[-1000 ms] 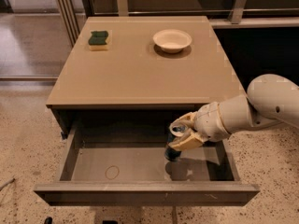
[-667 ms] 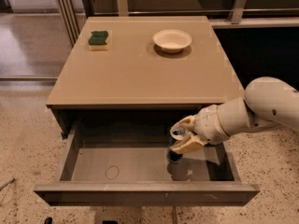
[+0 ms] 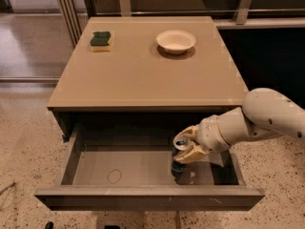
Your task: Place redbull can into top drawer
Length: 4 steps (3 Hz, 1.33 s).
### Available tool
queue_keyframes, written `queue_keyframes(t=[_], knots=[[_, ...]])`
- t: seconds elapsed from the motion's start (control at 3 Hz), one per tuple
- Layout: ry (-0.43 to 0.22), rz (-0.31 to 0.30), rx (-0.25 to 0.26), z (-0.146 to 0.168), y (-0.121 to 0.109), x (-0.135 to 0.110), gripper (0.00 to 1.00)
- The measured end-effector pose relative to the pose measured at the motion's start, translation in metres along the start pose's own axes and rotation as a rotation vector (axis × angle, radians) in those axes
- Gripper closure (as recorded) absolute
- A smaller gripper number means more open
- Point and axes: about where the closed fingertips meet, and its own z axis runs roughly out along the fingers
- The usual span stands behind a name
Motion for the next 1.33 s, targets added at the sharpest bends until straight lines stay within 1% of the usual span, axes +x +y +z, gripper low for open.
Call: queue_keyframes(t=[0.33,0.67,1.33], knots=[[-0.01,0.001,-0.004,0.0128,0.0023,0.0145,1.0],[-0.022,-0.005,-0.004,0.0218,0.0049,0.0233,0.97],[-0.022,-0.005,-0.004,0.0218,0.0049,0.0233,0.51]])
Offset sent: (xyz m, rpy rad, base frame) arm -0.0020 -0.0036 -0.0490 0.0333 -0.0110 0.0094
